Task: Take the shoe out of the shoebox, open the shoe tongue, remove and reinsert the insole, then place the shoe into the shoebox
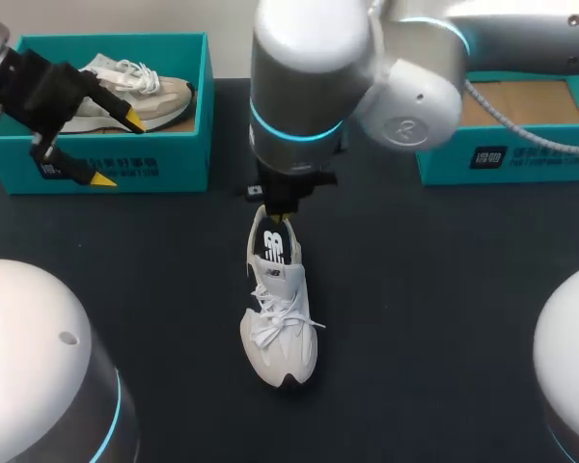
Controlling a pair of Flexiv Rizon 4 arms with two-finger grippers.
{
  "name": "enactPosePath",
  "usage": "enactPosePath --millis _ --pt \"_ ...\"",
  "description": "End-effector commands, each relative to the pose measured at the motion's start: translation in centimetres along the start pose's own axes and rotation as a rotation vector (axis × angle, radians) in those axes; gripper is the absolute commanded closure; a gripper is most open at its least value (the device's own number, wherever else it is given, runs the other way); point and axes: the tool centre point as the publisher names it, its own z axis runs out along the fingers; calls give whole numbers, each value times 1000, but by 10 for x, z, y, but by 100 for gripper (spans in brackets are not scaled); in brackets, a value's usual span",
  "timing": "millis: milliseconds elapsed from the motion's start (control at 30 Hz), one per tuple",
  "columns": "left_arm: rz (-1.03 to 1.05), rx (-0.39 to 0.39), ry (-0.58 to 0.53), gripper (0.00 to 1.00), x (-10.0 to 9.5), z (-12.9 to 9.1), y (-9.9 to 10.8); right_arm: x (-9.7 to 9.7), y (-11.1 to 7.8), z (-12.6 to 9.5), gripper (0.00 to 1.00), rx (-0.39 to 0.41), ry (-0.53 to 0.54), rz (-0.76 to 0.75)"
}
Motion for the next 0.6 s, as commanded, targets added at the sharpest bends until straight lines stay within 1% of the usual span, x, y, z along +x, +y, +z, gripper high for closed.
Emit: enactPosePath --millis 33,100,267,433,600 --pt "0 -3 0 0 1 0 0 12 -6 27 100 14 -38 17" --pt "0 -3 0 0 1 0 0 11 -9 35 100 25 -43 25" --pt "0 -3 0 0 1 0 0 8 -15 43 100 50 -58 27" --pt "0 -3 0 0 1 0 0 4 -25 51 100 74 -80 47" --pt "0 -3 0 0 1 0 0 -1 -33 58 100 111 -119 56"
